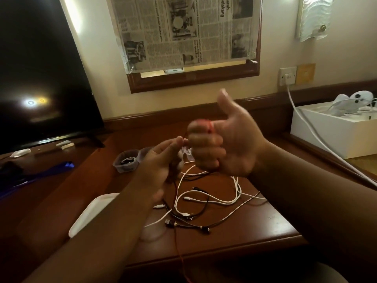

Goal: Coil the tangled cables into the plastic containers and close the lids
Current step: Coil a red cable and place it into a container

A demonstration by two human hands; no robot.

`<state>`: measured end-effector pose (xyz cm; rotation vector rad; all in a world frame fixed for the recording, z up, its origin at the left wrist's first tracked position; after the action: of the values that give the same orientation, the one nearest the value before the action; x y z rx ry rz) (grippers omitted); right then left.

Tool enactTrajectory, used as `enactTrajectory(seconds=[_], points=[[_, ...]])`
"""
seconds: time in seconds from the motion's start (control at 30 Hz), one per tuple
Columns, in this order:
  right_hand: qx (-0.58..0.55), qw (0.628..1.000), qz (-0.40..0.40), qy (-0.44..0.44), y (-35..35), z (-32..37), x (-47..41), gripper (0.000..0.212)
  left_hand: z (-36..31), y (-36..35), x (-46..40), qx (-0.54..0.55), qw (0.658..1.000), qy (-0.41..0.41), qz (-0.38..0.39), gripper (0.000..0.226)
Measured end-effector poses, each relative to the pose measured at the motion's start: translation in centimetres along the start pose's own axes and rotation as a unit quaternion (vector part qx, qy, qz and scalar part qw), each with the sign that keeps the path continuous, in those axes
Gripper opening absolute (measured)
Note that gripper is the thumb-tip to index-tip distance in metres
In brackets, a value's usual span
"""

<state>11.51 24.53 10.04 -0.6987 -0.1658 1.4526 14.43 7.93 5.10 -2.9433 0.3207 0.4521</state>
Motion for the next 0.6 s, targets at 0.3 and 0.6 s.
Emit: enactTrajectory(seconds=[0.3, 0.6], points=[[0.764, 0.556, -0.319, 0.065, 1.7, -0.2, -0.2, 0.067, -0.9, -2.7, 1.5, -0.321, 0.946, -0.024, -0.029, 0.019], [0.139, 0.983, -0.109, -0.047, -0.4, -1.2, 0.2, 0.084, -2.4, -0.8, 0.7, -0.096, 0.994, -0.06, -0.012, 0.014]])
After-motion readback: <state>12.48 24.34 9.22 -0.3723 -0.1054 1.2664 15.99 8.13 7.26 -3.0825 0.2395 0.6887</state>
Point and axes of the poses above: each hand's wrist, its own x-axis away from the middle knuckle, its own y-axis out of the back of the hand, z = x × y, the point moved 1 cm from there along -x, towards the middle knuckle, and after that the axes turned 9 degrees about z, right-handed, at the moved point
